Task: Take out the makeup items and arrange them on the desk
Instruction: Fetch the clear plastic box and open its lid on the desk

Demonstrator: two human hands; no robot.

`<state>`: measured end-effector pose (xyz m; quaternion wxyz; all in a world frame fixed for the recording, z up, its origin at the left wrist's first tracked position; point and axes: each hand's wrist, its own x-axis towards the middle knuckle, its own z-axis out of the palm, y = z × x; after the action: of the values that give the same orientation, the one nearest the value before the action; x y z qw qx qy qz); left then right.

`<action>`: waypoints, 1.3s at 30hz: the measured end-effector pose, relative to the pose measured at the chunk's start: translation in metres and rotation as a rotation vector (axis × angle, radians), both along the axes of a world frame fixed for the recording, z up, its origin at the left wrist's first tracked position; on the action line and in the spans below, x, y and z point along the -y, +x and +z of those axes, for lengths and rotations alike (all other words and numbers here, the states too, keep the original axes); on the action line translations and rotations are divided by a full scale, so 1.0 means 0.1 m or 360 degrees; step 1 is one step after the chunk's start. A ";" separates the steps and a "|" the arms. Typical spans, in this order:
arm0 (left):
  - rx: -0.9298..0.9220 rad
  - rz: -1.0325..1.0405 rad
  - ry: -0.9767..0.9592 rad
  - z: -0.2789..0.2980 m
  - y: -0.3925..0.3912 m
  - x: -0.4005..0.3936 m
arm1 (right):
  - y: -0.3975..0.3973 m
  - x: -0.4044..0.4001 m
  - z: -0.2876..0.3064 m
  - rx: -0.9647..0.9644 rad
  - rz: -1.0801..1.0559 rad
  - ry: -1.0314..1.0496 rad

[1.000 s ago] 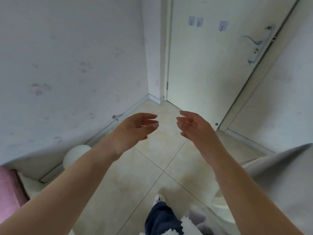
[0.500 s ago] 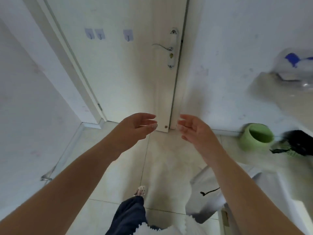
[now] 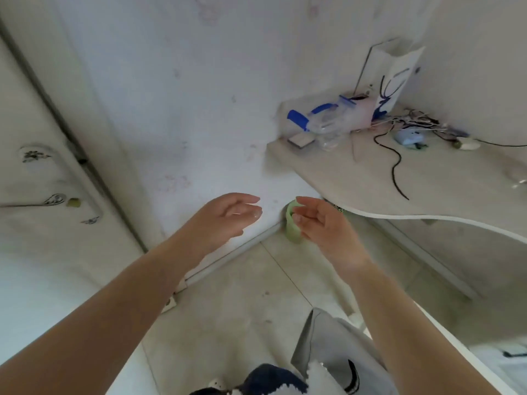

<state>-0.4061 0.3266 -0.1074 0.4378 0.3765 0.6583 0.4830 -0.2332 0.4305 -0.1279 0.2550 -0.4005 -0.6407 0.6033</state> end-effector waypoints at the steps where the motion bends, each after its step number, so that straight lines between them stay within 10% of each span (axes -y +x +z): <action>1: 0.0003 -0.0044 0.0004 0.01 -0.04 -0.10 | -0.01 -0.06 0.01 0.0014 -0.0038 -0.0008; 26: 0.0646 0.0171 -0.0399 -0.58 -1.04 -4.36 | -0.61 -4.79 -0.12 0.0201 -0.0467 0.0188; 39: 0.0957 0.0258 -0.0570 -0.83 -1.06 -4.91 | -0.77 -6.23 -0.44 0.1084 -0.0107 0.0721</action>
<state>-0.5121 0.8175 -0.1904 0.6310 0.0814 0.6020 0.4824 -0.3102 1.0534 -0.1724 0.1296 -0.5317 -0.7918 0.2711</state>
